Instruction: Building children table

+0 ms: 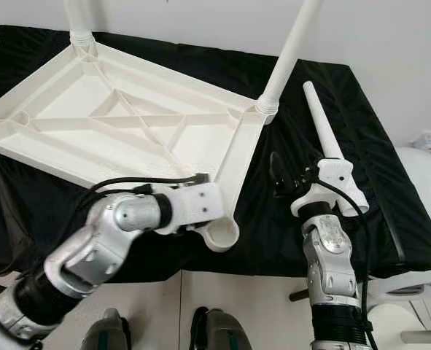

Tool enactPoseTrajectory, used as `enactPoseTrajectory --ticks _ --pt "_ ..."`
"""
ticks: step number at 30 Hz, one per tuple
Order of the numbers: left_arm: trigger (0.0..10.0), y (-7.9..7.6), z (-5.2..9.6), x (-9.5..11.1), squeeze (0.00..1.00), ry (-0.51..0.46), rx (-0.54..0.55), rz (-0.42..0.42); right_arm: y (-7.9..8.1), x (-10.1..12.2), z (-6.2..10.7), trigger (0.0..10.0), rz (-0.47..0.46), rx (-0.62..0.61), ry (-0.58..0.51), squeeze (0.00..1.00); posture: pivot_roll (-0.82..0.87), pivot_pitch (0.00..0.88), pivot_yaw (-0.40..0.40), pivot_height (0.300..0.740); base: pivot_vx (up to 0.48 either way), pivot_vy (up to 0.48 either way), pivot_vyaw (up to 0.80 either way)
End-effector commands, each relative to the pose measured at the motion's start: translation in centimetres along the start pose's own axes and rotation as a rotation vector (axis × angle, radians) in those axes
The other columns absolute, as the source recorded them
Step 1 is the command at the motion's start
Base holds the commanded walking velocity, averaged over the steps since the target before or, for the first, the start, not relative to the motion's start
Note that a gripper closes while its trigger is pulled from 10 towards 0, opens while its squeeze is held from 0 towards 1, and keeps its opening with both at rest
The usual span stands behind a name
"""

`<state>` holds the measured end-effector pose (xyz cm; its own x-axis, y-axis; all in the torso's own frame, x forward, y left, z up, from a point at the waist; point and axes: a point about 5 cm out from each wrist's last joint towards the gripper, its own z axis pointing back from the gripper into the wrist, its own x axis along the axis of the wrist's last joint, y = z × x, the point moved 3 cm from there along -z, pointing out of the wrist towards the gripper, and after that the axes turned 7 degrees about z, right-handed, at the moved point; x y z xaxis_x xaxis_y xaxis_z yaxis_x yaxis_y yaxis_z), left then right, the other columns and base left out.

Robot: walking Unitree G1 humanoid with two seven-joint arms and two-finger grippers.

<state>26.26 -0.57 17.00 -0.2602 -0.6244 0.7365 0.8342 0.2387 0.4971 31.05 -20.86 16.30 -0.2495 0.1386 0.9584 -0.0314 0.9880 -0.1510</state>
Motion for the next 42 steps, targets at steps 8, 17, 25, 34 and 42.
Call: enactPoseTrajectory --ticks 8,17,25,34,42 --pt "10.0 2.0 0.0 0.4 0.00 -0.010 0.119 -0.014 -0.3 -0.1 0.0 10.0 0.009 -0.027 0.014 0.00 -0.01 0.132 -0.091 0.740 0.000 0.000 0.00" --pt "10.0 7.2 2.6 1.4 0.00 -0.146 0.346 0.048 -2.3 -0.5 -1.6 10.0 0.032 -0.121 0.070 0.00 0.01 0.120 -0.090 0.740 0.000 0.000 0.00" --pt "10.0 9.5 4.3 1.4 0.00 -0.212 0.444 0.130 -6.3 0.4 -3.7 10.0 0.120 -0.354 0.097 0.00 0.02 0.113 -0.093 0.740 0.000 0.000 0.00" --pt "10.0 8.5 4.1 2.1 0.00 -0.244 0.415 0.109 -8.4 -1.5 -2.8 10.0 0.068 -0.516 0.188 0.00 0.02 0.105 -0.092 0.740 0.000 0.000 0.00" --pt "10.0 8.6 4.1 1.9 0.00 -0.250 0.417 0.107 -9.3 -3.6 -1.7 10.0 -0.080 -0.643 0.292 0.00 0.02 0.108 -0.090 0.740 0.000 0.000 0.00"
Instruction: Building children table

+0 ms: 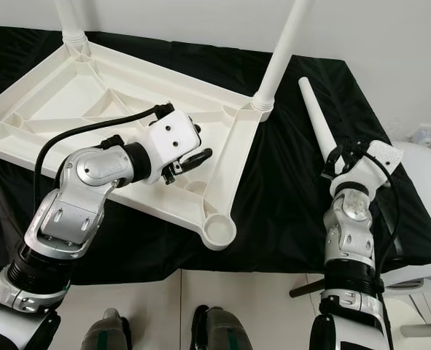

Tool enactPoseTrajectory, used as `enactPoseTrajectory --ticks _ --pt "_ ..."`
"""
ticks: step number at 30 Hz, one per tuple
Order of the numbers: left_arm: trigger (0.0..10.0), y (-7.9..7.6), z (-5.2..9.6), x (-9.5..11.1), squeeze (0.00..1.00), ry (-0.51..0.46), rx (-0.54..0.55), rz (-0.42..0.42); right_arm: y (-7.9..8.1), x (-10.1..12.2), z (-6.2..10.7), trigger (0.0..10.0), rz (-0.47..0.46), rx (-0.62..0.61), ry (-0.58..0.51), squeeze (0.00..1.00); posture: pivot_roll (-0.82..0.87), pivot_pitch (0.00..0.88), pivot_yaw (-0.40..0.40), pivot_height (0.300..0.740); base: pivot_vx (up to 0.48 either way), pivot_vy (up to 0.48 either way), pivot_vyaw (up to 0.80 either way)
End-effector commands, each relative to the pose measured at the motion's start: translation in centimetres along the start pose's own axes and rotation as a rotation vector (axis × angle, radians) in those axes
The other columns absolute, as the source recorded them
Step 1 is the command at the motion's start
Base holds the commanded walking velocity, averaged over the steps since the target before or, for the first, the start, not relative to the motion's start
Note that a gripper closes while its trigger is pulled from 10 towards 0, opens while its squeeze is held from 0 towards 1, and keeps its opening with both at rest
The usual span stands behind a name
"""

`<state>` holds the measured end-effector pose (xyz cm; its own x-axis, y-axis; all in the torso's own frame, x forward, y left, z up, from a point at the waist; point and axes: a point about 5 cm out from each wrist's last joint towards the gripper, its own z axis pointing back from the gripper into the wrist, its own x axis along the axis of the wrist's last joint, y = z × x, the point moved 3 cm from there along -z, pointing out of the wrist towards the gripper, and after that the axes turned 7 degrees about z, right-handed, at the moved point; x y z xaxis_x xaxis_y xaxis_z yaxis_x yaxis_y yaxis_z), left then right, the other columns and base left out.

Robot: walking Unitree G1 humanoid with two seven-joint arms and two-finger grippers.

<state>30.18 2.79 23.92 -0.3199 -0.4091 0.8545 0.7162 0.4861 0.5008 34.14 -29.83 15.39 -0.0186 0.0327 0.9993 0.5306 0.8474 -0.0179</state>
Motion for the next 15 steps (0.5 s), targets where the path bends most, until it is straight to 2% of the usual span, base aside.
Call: enactPoseTrajectory --ticks 1,13,15 --pt "10.0 1.2 0.0 0.2 0.00 -0.023 0.158 -0.005 -0.6 -1.0 0.0 10.0 -0.042 -0.046 0.060 0.00 0.02 0.108 -0.089 0.740 0.000 0.000 0.00" --pt "10.0 1.3 0.0 0.4 0.00 -0.029 0.167 -0.014 -0.1 -2.2 0.3 10.0 -0.069 -0.039 0.120 0.00 0.02 0.114 -0.089 0.740 0.000 0.000 0.00" --pt "10.0 1.4 0.0 0.5 0.00 -0.035 0.171 -0.013 0.3 -2.8 0.6 10.0 -0.069 -0.011 0.153 0.00 0.03 0.118 -0.089 0.740 0.000 0.000 0.00"
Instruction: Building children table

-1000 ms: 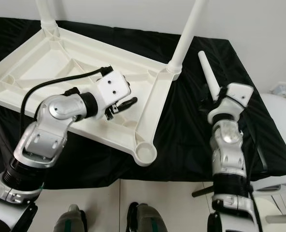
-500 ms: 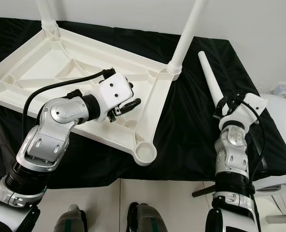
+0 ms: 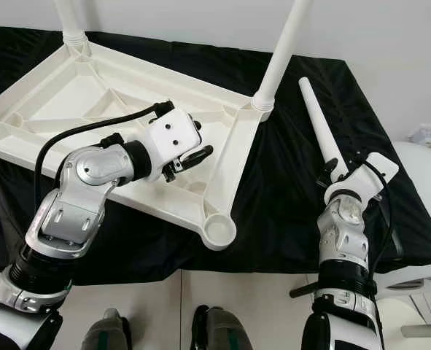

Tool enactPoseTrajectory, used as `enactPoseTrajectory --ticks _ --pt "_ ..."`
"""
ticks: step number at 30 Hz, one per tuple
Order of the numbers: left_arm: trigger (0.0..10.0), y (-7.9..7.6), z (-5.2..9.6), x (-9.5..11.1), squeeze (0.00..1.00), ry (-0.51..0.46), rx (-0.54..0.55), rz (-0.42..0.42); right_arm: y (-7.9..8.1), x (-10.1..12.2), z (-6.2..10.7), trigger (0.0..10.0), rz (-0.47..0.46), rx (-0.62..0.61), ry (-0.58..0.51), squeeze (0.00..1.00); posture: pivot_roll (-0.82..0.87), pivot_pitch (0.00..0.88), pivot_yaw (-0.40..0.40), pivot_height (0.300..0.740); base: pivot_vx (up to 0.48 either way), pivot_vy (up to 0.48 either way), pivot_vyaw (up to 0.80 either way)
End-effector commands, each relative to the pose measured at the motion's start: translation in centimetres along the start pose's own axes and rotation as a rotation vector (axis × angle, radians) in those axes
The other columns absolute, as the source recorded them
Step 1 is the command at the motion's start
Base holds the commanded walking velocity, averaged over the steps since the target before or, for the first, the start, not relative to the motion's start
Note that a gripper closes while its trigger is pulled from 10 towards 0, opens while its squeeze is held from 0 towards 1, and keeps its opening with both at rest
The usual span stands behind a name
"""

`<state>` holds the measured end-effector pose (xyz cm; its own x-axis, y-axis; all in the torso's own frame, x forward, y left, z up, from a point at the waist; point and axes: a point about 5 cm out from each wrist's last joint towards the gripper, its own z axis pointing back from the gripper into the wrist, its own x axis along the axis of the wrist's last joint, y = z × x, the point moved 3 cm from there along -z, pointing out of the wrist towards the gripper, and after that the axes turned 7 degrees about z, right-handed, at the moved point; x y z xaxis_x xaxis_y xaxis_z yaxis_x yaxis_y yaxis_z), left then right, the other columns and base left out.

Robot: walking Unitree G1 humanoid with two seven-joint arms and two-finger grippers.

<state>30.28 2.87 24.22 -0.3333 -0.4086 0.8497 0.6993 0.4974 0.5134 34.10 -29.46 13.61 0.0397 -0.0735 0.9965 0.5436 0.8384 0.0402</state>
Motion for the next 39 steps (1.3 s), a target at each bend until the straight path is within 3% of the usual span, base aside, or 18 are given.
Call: enactPoseTrajectory --ticks 1,6,8,10,12,13,14,15,17,22,28,29,31,32,36,38,39 --pt "10.0 1.2 -0.1 0.3 0.00 -0.028 0.152 -0.002 0.3 -1.2 0.3 10.0 -0.009 0.023 0.056 0.00 0.03 0.118 -0.089 0.740 0.000 0.000 0.00" --pt "10.0 1.3 0.0 0.5 0.00 -0.034 0.158 -0.002 2.0 -1.4 1.1 10.0 -0.027 0.130 0.053 0.00 0.03 0.120 -0.092 0.740 0.000 0.000 0.00" --pt "10.0 1.4 0.0 0.6 0.00 -0.039 0.163 -0.002 3.9 -1.4 2.2 10.0 -0.066 0.264 0.043 0.00 0.03 0.121 -0.093 0.740 0.000 0.000 0.00" --pt "10.0 1.4 0.0 0.6 0.00 -0.039 0.163 -0.002 3.9 -1.4 2.2 10.0 -0.066 0.264 0.043 0.00 0.03 0.121 -0.093 0.740 0.000 0.000 0.00" --pt "10.0 1.6 -0.1 0.9 0.00 -0.049 0.171 -0.001 7.8 -0.1 5.2 10.0 -0.145 0.595 -0.029 0.00 0.03 0.124 -0.090 0.740 0.000 0.000 0.00" --pt "10.0 1.6 -0.1 0.9 0.00 -0.049 0.171 -0.001 7.8 -0.1 5.2 10.0 -0.145 0.595 -0.029 0.00 0.03 0.124 -0.090 0.740 0.000 0.000 0.00" --pt "10.0 1.6 -0.1 1.0 0.00 -0.052 0.174 0.000 9.1 0.7 6.8 10.0 -0.172 0.726 -0.074 0.00 0.03 0.125 -0.090 0.740 0.000 0.000 0.00" --pt "10.0 1.6 -0.1 1.0 0.00 -0.052 0.174 0.000 9.1 0.7 6.8 10.0 -0.172 0.726 -0.074 0.00 0.03 0.125 -0.090 0.740 0.000 0.000 0.00" --pt "10.0 1.6 -0.3 1.2 0.00 -0.059 0.174 0.002 9.8 3.1 8.1 10.0 -0.277 0.822 -0.170 0.00 0.02 0.127 -0.085 0.740 0.000 0.000 0.00" --pt "10.0 1.0 -0.6 1.3 0.00 -0.064 0.160 0.003 9.1 5.9 7.7 10.0 -0.358 0.814 -0.281 0.00 0.02 0.128 -0.083 0.740 0.000 0.000 0.00" --pt "10.0 0.8 -0.8 1.5 0.00 -0.067 0.154 0.005 8.2 7.0 5.7 10.0 -0.313 0.696 -0.336 0.00 0.02 0.129 -0.081 0.740 0.000 0.000 0.00" --pt "10.0 0.7 -0.8 1.6 0.00 -0.072 0.151 0.003 7.6 6.8 4.5 10.0 -0.240 0.590 -0.321 0.00 0.03 0.128 -0.083 0.740 0.000 0.000 0.00" --pt "10.0 0.7 -0.8 1.6 0.00 -0.073 0.150 0.002 7.3 6.6 4.1 10.0 -0.202 0.543 -0.313 0.00 0.03 0.129 -0.084 0.740 0.000 0.000 0.00" --pt "10.0 0.6 -0.8 1.6 0.00 -0.073 0.149 -0.002 7.1 5.8 3.3 10.0 -0.159 0.481 -0.258 0.00 0.03 0.128 -0.086 0.740 0.000 0.000 0.00" --pt "10.0 0.6 -0.8 1.6 0.00 -0.072 0.148 -0.003 7.0 5.4 3.0 10.0 -0.151 0.464 -0.221 0.00 0.03 0.128 -0.086 0.740 0.000 0.000 0.00" --pt "10.0 0.5 -0.7 1.5 0.00 -0.070 0.149 -0.003 5.9 3.6 1.7 10.0 -0.111 0.320 -0.119 0.00 0.03 0.129 -0.090 0.740 0.000 0.000 0.00" --pt "10.0 0.5 -0.7 1.5 0.00 -0.070 0.149 -0.003 5.9 3.6 1.7 10.0 -0.111 0.320 -0.119 0.00 0.03 0.129 -0.090 0.740 0.000 0.000 0.00"
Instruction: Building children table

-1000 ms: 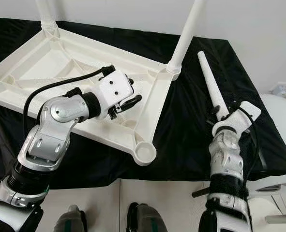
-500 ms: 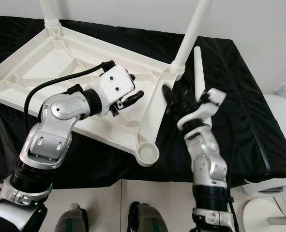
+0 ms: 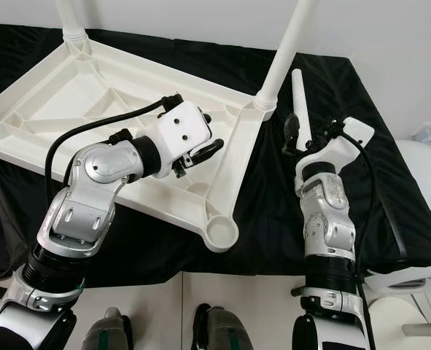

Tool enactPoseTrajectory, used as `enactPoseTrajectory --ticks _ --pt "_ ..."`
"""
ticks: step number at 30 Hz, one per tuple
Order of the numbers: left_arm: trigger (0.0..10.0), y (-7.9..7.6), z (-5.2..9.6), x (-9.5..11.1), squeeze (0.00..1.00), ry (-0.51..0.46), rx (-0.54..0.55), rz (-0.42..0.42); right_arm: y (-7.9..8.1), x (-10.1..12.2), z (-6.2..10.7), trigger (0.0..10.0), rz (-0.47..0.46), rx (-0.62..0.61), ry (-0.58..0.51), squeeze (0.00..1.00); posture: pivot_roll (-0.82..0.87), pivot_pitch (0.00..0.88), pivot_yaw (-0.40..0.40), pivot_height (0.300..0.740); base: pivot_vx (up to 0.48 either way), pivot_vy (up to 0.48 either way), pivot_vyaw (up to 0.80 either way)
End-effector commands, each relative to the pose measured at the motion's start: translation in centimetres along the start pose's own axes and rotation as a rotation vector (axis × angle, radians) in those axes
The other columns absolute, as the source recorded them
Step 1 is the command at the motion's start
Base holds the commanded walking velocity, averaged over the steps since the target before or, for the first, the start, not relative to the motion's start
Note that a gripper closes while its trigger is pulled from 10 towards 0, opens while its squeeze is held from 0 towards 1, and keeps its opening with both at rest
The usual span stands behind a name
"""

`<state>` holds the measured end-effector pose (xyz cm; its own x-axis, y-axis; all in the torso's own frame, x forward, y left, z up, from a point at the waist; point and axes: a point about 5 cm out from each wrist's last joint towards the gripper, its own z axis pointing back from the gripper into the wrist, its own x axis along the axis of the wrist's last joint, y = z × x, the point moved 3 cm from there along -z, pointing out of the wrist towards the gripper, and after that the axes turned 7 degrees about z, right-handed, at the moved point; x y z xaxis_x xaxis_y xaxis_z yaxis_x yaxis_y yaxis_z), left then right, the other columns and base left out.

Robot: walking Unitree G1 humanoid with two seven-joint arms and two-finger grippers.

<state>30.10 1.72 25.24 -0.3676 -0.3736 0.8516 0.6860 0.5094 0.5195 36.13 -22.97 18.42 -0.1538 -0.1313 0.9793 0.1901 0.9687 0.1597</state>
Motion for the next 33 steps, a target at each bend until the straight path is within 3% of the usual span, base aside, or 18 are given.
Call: enactPoseTrajectory --ticks 1,3,15,17,19,23,30,33 --pt "10.0 0.7 -0.1 0.1 0.00 -0.021 0.131 -0.001 -1.3 -0.9 0.0 10.0 0.020 -0.079 0.051 0.00 0.03 0.129 -0.090 0.740 0.000 0.000 0.00" --pt "10.0 0.7 0.0 0.2 0.00 -0.021 0.133 -0.005 -1.9 -1.8 -0.2 10.0 0.026 -0.102 0.114 0.00 0.03 0.131 -0.094 0.740 0.000 0.000 0.00" --pt "10.0 0.2 0.2 0.4 0.00 -0.011 0.079 0.001 -2.3 -3.1 -0.9 10.0 0.050 -0.131 0.214 0.00 0.03 0.137 -0.092 0.740 0.000 0.000 0.00" --pt "10.0 -0.1 0.2 0.5 0.00 -0.005 0.051 -0.007 -2.1 -3.5 -1.4 10.0 0.080 -0.131 0.281 0.00 0.03 0.137 -0.093 0.740 0.000 0.000 0.00" --pt "10.0 -0.1 0.2 0.5 0.00 -0.005 0.051 -0.007 -2.1 -3.5 -1.4 10.0 0.080 -0.131 0.281 0.00 0.03 0.137 -0.093 0.740 0.000 0.000 0.00" --pt "10.0 0.0 0.2 0.7 0.00 -0.008 0.052 -0.007 -1.7 -4.3 -1.6 10.0 0.047 -0.144 0.386 0.00 0.03 0.133 -0.098 0.740 0.000 0.000 0.00" --pt "10.0 -0.1 0.0 1.1 0.00 -0.019 0.063 0.015 -0.6 -4.7 -1.9 10.0 -0.006 -0.108 0.479 0.00 0.03 0.124 -0.098 0.740 0.000 0.000 0.00" --pt "10.0 0.0 -0.1 1.4 0.00 -0.028 0.073 0.019 0.0 -5.8 -1.6 10.0 0.004 -0.119 0.662 0.00 0.03 0.122 -0.099 0.740 0.000 0.000 0.00"
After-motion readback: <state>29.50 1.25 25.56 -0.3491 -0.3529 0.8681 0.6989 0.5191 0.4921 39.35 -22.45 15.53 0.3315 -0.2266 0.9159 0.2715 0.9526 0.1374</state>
